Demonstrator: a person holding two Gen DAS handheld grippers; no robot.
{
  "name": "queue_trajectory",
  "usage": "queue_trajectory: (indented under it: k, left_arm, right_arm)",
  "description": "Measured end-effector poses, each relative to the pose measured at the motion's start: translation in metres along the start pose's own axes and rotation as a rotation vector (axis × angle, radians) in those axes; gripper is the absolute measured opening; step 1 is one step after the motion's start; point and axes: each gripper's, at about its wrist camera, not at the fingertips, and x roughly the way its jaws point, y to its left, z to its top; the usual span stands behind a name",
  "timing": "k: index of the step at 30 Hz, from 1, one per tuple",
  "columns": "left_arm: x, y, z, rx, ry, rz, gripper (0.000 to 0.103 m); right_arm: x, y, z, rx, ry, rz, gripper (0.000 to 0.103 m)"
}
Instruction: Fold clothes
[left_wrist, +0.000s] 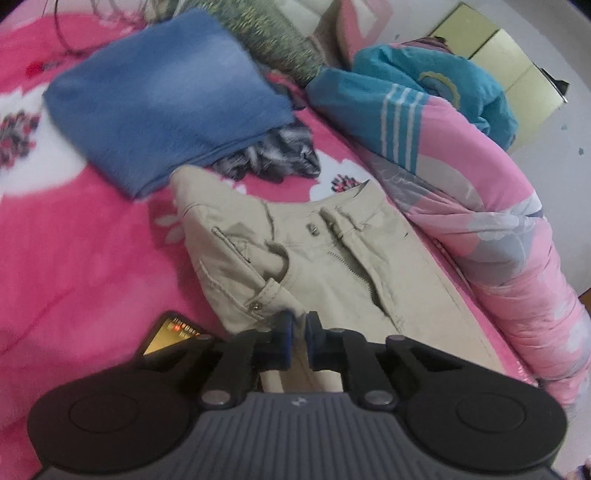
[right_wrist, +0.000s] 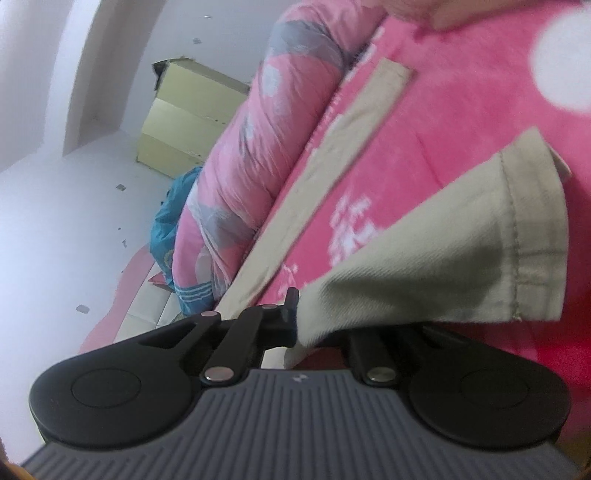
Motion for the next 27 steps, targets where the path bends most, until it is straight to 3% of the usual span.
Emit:
queue_trajectory:
  k: [8, 15, 22, 27]
  left_arm:
    - [-0.005, -0.051, 0.013, 0.047, -0.115, -0.064, 0.005]
    - [0.026, -0.124, 0.037, 0.132, -0.201, -0.100, 0.005]
    - [0.102, -0.201, 0.062, 0.233, -0.220, -0.081, 0.005]
    - [0.192, -0.240, 0.063, 0.305, -0.171, -0.018, 0.006]
  right_arm:
    - [0.027, 0.034, 0.063, -0.142, -0.033, 0.034, 0.003]
    - [0.079, 0.049, 0.134, -0.207, -0.072, 0.045, 0.003]
    - [0.153, 0.039, 0.197, -0.228, -0.081, 0.012, 0.002]
    - [0.214, 0.018, 0.236, -0.206, -0.076, -0.023, 0.002]
